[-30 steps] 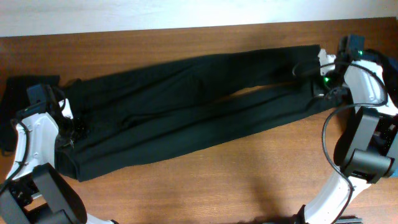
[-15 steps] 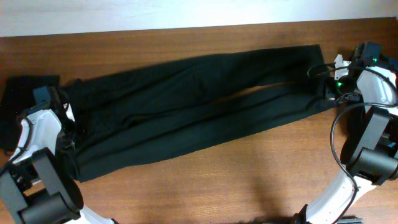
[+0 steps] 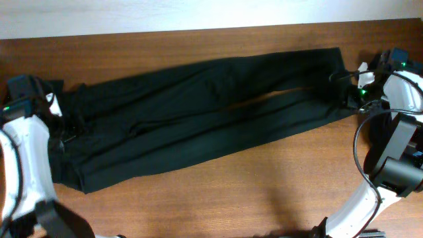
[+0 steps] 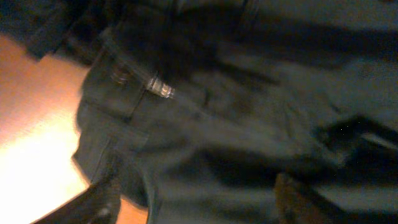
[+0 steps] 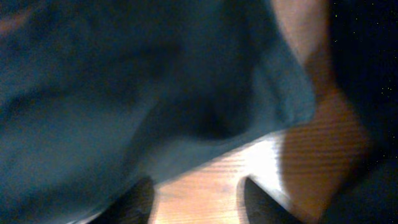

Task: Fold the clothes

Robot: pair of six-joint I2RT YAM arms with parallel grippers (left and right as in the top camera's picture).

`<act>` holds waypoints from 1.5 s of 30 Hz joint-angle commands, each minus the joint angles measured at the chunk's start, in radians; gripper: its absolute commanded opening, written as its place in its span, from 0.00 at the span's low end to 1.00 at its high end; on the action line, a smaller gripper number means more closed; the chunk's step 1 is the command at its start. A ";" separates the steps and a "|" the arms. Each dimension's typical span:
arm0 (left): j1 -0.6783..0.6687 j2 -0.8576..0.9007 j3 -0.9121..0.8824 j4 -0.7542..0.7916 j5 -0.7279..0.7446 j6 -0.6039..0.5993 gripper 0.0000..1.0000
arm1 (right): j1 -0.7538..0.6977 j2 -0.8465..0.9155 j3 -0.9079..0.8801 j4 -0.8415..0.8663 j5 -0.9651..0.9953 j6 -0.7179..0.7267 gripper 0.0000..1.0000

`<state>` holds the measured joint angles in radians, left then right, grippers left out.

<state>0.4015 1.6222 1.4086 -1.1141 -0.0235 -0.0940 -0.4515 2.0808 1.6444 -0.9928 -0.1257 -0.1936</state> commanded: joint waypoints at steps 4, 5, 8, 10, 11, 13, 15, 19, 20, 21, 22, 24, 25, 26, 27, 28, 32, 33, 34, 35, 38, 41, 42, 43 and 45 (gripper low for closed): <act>0.076 -0.035 -0.006 -0.100 0.087 -0.026 0.93 | -0.034 0.000 0.093 -0.075 -0.002 0.163 0.77; 0.089 -0.035 -0.014 -0.102 0.088 -0.026 0.94 | -0.039 0.000 0.093 -0.079 -0.008 0.167 0.78; 0.135 -0.035 -0.047 -0.093 0.104 -0.026 0.95 | -0.042 0.000 0.093 -0.092 -0.021 0.169 0.78; 0.164 -0.035 -0.077 -0.076 0.126 -0.026 0.95 | -0.040 0.000 0.093 -0.109 -0.020 0.179 0.79; 0.182 -0.035 -0.105 -0.058 0.141 -0.026 0.95 | -0.040 0.002 0.093 -0.119 -0.020 0.200 0.79; 0.206 -0.035 -0.154 -0.025 0.151 -0.026 0.95 | -0.040 0.002 0.089 -0.131 -0.020 0.230 0.79; 0.229 -0.035 -0.213 0.015 0.151 -0.026 0.95 | -0.040 0.002 0.084 -0.133 -0.020 0.236 0.79; 0.275 -0.035 -0.336 0.116 0.157 -0.045 0.95 | -0.040 0.002 0.055 -0.109 -0.021 0.237 0.79; 0.287 -0.035 -0.362 0.139 0.170 -0.045 0.95 | -0.040 0.003 0.048 -0.102 -0.020 0.246 0.79; 0.299 -0.035 -0.391 0.166 0.180 -0.044 0.95 | -0.040 0.003 0.037 -0.094 -0.021 0.255 0.79; 0.309 -0.035 -0.414 0.188 0.183 -0.044 0.95 | -0.040 0.003 0.027 -0.086 -0.020 0.255 0.79; 0.328 -0.035 -0.460 0.229 0.187 -0.043 0.95 | -0.040 0.003 0.007 -0.065 -0.020 0.255 0.79; 0.334 -0.035 -0.475 0.240 0.186 -0.044 0.95 | -0.040 0.003 -0.005 -0.052 -0.020 0.255 0.79; 0.339 -0.035 -0.489 0.247 0.186 -0.044 0.95 | -0.040 0.003 -0.017 -0.039 -0.020 0.255 0.79; 0.343 -0.035 -0.499 0.251 0.187 -0.044 0.95 | -0.040 0.003 -0.030 -0.025 -0.021 0.255 0.79; 0.346 -0.035 -0.505 0.255 0.187 -0.044 0.95 | -0.040 0.003 -0.042 -0.011 -0.020 0.255 0.80; 0.346 -0.035 -0.513 0.261 0.190 -0.044 0.95 | -0.040 0.003 -0.095 0.058 -0.021 0.255 0.82; 0.346 -0.035 -0.516 0.267 0.193 -0.044 0.95 | -0.040 0.003 -0.109 0.075 -0.020 0.255 0.82; 0.346 -0.035 -0.522 0.275 0.193 -0.045 0.95 | -0.040 0.003 -0.126 0.093 -0.021 0.254 0.82; 0.346 -0.035 -0.532 0.288 0.193 -0.044 0.95 | -0.040 0.003 -0.139 0.111 -0.021 0.254 0.82; 0.346 -0.035 -0.568 0.338 0.193 -0.045 0.95 | -0.040 0.003 -0.171 0.154 -0.021 0.254 0.82; 0.346 -0.035 -0.600 0.395 0.194 -0.045 0.93 | -0.040 0.003 -0.175 0.163 -0.021 0.254 0.82; 0.346 -0.035 -0.610 0.411 0.200 -0.046 0.92 | -0.040 0.003 -0.175 0.164 -0.020 0.254 0.82; 0.346 -0.035 -0.613 0.419 0.201 -0.048 0.91 | -0.040 0.003 -0.175 0.164 -0.020 0.254 0.82; 0.346 -0.035 -0.620 0.439 0.200 -0.048 0.89 | -0.040 0.003 -0.175 0.164 -0.020 0.254 0.82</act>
<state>0.7422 1.5822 0.8059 -0.6937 0.1646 -0.1326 -0.4942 2.0811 1.4750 -0.8318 -0.1333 0.0521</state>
